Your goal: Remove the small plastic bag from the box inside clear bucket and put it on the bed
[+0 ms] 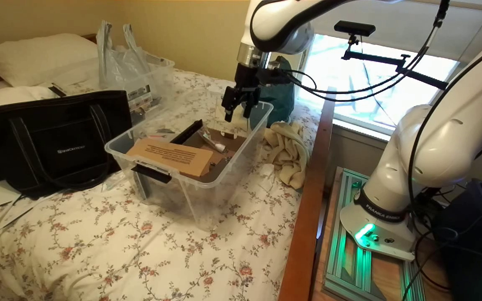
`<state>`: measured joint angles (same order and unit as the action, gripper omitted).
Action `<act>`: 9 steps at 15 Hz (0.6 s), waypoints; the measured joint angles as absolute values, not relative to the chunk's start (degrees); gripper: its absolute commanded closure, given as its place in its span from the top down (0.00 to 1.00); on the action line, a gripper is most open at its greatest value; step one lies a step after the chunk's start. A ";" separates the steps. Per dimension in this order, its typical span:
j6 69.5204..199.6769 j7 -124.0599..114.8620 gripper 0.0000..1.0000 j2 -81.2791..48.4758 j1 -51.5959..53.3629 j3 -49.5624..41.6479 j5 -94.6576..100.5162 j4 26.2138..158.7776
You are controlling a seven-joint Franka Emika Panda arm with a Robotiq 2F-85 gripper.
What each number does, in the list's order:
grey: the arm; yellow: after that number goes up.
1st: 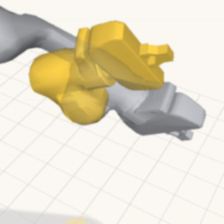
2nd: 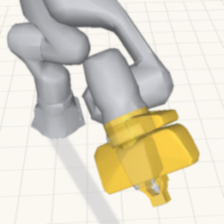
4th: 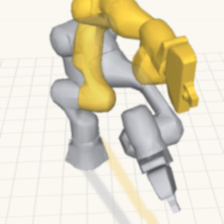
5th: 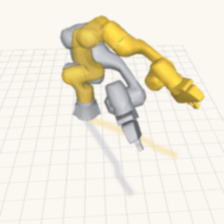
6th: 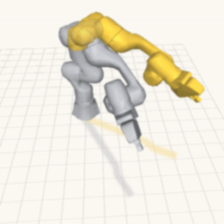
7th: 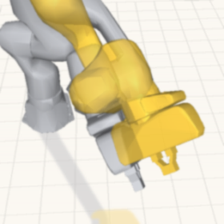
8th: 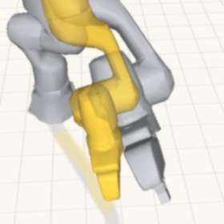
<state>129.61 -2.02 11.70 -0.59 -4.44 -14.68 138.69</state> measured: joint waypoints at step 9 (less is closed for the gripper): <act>136.96 -6.92 1.00 10.68 -1.05 -3.43 -12.83 138.70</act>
